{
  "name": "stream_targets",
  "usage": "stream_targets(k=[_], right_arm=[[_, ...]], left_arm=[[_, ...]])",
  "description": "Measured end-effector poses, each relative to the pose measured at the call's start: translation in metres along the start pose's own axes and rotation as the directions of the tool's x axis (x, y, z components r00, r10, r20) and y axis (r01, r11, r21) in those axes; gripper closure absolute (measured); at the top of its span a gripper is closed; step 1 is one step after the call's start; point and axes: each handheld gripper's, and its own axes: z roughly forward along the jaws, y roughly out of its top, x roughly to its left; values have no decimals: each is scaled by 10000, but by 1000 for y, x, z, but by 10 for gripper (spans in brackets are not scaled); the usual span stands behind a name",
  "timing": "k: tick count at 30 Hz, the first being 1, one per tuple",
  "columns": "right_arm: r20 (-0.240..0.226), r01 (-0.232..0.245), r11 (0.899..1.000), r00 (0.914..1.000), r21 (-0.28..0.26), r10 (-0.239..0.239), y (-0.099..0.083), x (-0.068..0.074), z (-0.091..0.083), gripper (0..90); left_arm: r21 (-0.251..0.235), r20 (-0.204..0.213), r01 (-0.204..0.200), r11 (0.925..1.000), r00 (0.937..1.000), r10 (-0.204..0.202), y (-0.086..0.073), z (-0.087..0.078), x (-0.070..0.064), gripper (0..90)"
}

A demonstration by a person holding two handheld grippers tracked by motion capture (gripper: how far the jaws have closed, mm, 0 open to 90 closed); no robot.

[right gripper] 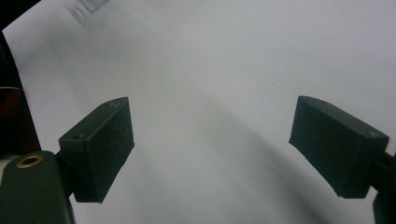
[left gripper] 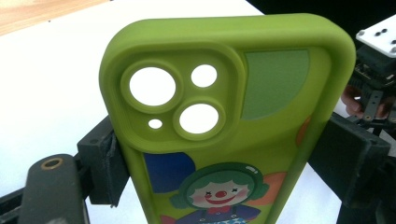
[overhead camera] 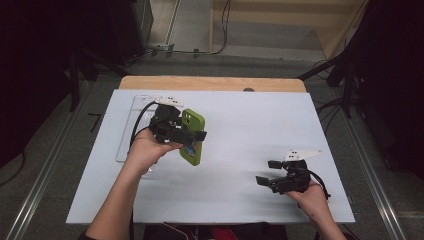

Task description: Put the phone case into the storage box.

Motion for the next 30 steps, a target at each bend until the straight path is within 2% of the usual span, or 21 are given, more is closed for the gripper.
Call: stream_targets(k=[9, 30], right_arm=[[8, 20, 10000, 10000, 23, -20, 0, 2, 0, 116], [11, 65, 10000, 10000, 9, -65, 0, 3, 1, 117]], left_arm=[[-21, -327, 150, 9999, 9994, -151, -1, -9, 10, 170], [-674, -893, 590, 9960, 9939, -650, -3, -39, 27, 170]])
